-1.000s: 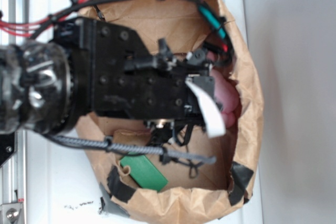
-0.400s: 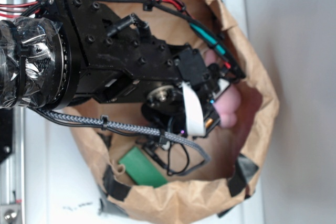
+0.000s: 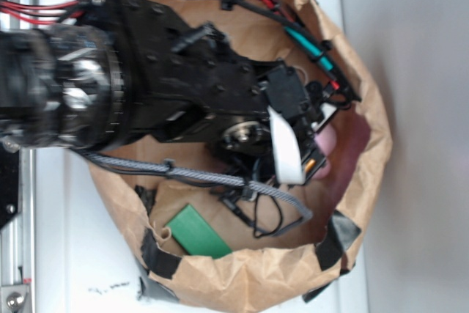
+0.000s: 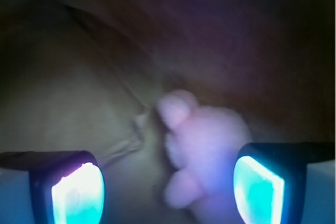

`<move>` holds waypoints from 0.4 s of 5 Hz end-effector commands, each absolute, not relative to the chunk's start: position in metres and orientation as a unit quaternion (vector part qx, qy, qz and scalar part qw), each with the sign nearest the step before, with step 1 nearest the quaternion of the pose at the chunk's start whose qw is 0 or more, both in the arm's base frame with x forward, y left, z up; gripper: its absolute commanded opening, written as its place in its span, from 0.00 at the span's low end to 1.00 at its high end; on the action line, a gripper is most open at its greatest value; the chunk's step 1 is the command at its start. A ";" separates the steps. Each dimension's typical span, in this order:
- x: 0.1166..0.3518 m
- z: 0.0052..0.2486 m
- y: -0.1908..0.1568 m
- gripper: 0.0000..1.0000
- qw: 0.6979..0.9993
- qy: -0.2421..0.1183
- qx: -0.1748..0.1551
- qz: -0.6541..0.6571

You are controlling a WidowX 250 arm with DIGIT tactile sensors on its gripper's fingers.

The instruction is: Grab the pink bunny.

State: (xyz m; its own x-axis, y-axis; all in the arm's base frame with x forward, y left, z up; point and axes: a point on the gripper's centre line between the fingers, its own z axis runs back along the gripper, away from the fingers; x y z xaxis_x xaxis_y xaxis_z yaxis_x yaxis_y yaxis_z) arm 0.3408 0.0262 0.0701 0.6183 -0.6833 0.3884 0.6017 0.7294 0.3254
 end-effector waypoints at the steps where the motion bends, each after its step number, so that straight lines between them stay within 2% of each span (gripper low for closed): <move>1: 0.368 0.087 0.041 1.00 0.887 -0.283 0.120 -0.343; 2: 0.373 0.079 0.041 1.00 0.883 -0.280 0.128 -0.353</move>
